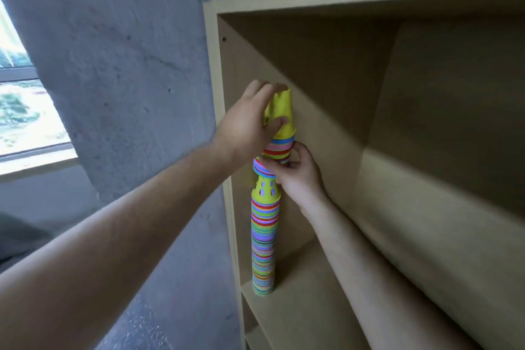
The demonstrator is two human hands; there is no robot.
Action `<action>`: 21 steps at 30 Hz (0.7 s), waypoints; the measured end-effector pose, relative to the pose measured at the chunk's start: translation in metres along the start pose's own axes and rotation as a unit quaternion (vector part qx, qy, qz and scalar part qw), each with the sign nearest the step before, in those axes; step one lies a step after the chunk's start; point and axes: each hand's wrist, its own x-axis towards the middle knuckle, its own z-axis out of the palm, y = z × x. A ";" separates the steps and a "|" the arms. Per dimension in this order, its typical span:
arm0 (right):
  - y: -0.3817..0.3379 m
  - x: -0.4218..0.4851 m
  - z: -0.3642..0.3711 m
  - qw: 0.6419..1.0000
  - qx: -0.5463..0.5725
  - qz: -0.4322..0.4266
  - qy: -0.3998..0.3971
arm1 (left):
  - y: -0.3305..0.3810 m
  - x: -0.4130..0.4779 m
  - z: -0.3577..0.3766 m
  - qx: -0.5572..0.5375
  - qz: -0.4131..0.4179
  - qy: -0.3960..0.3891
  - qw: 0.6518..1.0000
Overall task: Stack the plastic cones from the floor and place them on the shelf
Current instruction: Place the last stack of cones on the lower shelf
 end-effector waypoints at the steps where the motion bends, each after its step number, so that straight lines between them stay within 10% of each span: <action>1: 0.003 0.004 0.002 1.000 -0.005 0.008 0.003 | -0.005 0.003 0.003 0.003 -0.013 -0.008 1.000; 21: 0.076 -0.003 0.005 0.958 -0.284 0.036 0.006 | -0.055 -0.058 0.058 0.001 -0.076 -0.100 0.992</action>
